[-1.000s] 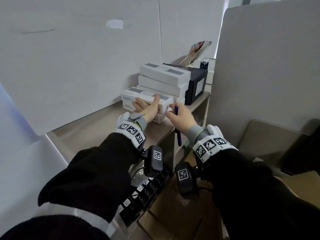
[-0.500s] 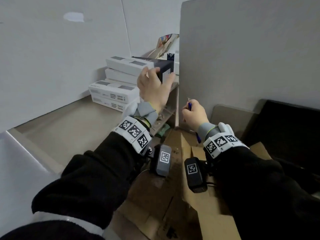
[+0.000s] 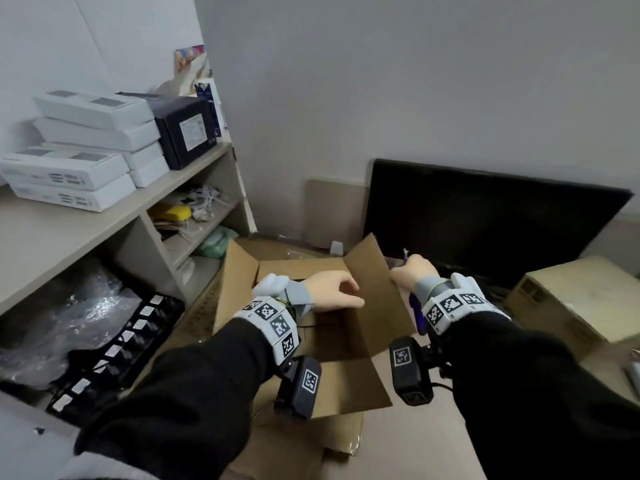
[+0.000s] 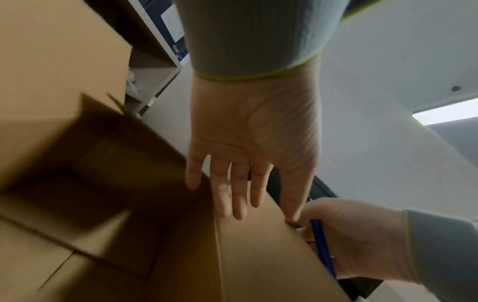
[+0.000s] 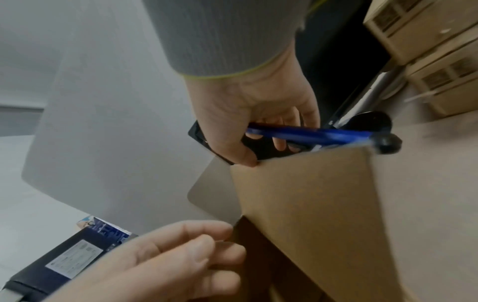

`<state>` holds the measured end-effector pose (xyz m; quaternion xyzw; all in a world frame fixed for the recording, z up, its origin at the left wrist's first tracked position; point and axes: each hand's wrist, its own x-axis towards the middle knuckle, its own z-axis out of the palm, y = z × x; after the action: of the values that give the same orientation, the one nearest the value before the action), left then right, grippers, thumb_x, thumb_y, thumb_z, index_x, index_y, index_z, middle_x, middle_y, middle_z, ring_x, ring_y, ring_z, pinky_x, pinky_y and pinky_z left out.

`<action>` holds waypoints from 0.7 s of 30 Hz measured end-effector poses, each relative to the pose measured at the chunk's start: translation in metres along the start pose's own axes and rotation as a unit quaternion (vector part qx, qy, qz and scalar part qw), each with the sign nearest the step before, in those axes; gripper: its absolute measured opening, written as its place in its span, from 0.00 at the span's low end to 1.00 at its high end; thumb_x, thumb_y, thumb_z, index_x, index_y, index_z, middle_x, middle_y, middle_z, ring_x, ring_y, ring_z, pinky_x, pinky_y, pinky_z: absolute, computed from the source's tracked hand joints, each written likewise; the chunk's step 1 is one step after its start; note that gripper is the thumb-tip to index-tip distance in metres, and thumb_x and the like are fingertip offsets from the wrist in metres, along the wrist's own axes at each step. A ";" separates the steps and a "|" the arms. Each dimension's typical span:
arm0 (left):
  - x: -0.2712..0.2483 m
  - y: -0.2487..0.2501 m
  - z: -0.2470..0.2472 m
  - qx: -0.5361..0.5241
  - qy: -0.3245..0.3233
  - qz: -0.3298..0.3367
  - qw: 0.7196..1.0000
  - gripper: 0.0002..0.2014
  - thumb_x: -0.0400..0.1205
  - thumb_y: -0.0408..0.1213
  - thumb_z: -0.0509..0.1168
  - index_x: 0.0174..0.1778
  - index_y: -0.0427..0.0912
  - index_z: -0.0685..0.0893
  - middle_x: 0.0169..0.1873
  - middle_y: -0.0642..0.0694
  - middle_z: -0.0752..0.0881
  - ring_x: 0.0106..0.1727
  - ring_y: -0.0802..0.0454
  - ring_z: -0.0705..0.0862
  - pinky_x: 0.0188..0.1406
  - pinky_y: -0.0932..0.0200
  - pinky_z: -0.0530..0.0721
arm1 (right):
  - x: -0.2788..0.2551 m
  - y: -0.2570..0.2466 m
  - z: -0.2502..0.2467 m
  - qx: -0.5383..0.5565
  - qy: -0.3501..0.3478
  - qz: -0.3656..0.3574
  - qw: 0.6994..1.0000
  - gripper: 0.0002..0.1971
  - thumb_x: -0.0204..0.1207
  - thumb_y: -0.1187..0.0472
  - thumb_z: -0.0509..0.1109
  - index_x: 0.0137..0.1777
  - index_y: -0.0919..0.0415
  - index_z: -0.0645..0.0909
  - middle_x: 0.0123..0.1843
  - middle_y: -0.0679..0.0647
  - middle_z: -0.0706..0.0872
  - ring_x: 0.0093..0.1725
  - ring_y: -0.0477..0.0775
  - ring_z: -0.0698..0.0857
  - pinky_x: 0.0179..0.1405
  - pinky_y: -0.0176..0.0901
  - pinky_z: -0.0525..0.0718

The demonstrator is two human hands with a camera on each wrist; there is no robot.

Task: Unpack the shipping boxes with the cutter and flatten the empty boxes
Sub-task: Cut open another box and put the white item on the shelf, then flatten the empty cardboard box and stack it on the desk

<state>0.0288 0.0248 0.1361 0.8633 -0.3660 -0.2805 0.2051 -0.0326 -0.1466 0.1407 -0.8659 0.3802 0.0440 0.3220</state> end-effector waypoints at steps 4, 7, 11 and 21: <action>0.004 -0.003 0.042 -0.020 -0.081 -0.026 0.996 0.33 0.68 0.57 0.77 0.66 0.48 0.77 0.60 0.51 0.82 0.61 0.52 0.80 0.64 0.53 0.80 | 0.001 0.027 0.011 -0.001 -0.060 -0.005 0.998 0.21 0.78 0.56 0.66 0.67 0.67 0.74 0.63 0.62 0.82 0.61 0.62 0.83 0.58 0.51 0.83; -0.005 -0.009 0.063 0.001 -0.161 -0.064 0.985 0.45 0.60 0.60 0.81 0.71 0.48 0.73 0.63 0.52 0.80 0.62 0.53 0.79 0.63 0.56 0.79 | -0.001 0.035 0.016 -0.009 -0.063 -0.021 0.998 0.21 0.80 0.54 0.66 0.67 0.66 0.73 0.64 0.62 0.81 0.62 0.62 0.82 0.57 0.50 0.81; -0.014 -0.014 0.086 0.044 -0.245 -0.117 0.961 0.54 0.52 0.63 0.81 0.73 0.50 0.68 0.63 0.53 0.80 0.61 0.51 0.81 0.64 0.49 0.81 | -0.004 0.039 0.017 -0.025 -0.067 -0.046 0.996 0.19 0.82 0.55 0.64 0.67 0.66 0.72 0.64 0.61 0.80 0.61 0.61 0.81 0.48 0.45 0.77; -0.021 -0.026 0.084 0.158 -0.109 -0.033 0.981 0.25 0.63 0.54 0.81 0.50 0.48 0.79 0.46 0.51 0.86 0.48 0.48 0.85 0.41 0.54 0.82 | -0.018 0.053 0.023 0.151 -0.103 -0.049 0.982 0.23 0.84 0.42 0.52 0.60 0.64 0.71 0.41 0.58 0.86 0.32 0.54 0.86 0.31 0.42 0.81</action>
<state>-0.0225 0.0448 0.0650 0.8608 -0.3970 -0.3182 0.0152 -0.0775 -0.1484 0.1005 -0.8160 0.3041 0.0590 0.4881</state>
